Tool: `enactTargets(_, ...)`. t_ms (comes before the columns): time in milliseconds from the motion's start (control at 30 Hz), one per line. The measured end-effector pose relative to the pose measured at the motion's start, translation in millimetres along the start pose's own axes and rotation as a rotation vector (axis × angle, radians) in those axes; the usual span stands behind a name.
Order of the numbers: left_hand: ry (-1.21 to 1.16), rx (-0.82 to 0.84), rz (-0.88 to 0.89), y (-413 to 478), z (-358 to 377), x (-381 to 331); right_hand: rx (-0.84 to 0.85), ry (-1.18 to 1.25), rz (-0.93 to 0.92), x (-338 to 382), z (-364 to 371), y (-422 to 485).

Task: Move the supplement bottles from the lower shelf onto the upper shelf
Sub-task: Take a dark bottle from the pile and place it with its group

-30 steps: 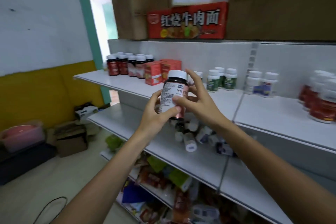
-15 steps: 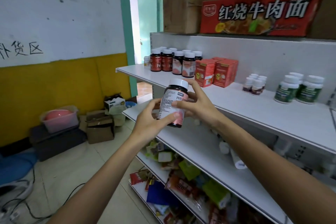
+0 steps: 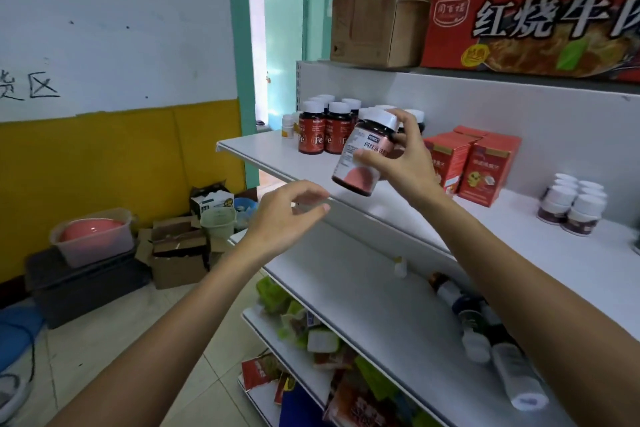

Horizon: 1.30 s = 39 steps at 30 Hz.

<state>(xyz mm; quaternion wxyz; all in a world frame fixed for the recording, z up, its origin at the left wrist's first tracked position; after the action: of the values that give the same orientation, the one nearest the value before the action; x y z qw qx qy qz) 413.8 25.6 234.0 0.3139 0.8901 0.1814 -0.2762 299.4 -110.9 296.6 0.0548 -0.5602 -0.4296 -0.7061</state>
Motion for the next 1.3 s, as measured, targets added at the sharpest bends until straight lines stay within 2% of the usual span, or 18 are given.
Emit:
enactTargets(367, 0.197, 0.228, 0.333, 116, 51, 40, -0.075, -0.359, 0.001, -63, 9, 54)
enactTargets(467, 0.126, 0.310, 0.438, 129, 60, 46, -0.047, -0.387, 0.032, -78, 17, 69)
enactTargets(633, 0.027, 0.398, 0.598, 136, 63, 46, -0.128, -0.466, 0.038, -96, 16, 89)
enactTargets(867, -0.022, 0.426, 0.612, 142, 71, 54, -0.253, -0.671, -0.018, -102, 14, 103)
enactTargets(1167, -0.013, 0.437, 0.618, 140, 72, 51, -0.348, -0.745, 0.014, -95, 16, 87)
enactTargets(1300, -0.034, 0.368, 0.621, 125, 65, 41, -0.362, -0.769, -0.017, -75, 12, 53)
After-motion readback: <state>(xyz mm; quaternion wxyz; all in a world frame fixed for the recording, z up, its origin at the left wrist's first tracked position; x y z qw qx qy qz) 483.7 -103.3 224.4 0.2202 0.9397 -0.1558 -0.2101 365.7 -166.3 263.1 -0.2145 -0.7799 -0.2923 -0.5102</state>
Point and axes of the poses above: each hand's wrist, its own y-axis towards the middle knuckle, its own z-axis out of the palm, x = y × z, the point moved 10 cm from there along y, towards the middle knuckle, and after that the axes turned 15 degrees about y, right-handed, at the moved point
